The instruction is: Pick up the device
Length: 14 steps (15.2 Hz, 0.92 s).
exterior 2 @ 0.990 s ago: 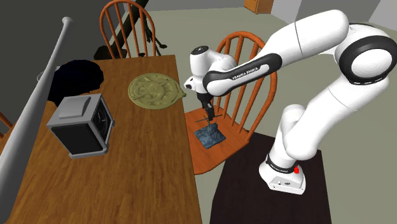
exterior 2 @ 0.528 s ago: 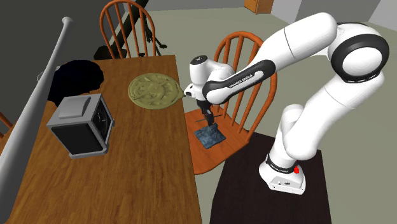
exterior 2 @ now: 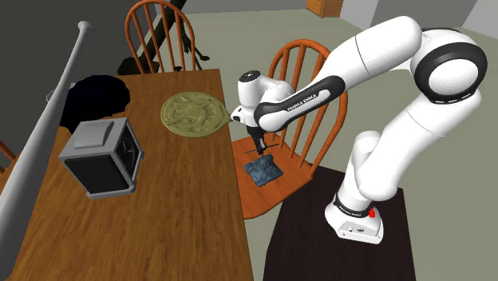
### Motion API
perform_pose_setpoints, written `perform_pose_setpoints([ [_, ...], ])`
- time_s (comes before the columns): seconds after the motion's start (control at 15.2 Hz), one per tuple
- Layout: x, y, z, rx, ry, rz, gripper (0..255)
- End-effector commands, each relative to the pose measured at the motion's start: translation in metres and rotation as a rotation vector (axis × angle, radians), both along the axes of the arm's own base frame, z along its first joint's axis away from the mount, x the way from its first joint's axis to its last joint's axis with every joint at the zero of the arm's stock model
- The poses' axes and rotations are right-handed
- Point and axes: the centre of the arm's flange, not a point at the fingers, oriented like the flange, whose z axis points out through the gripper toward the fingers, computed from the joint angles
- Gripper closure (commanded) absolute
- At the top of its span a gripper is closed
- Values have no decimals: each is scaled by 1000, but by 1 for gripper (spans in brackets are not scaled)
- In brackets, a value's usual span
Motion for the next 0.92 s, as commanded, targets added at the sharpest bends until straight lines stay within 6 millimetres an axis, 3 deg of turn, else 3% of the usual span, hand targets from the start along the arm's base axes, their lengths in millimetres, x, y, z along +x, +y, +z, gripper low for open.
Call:
perform_pose_setpoints([
  [0.0,0,0,0,0,1,0,255],
  [0.13,1,0,0,0,1,0,255],
  [0.86,1,0,58,0,1,0,255],
])
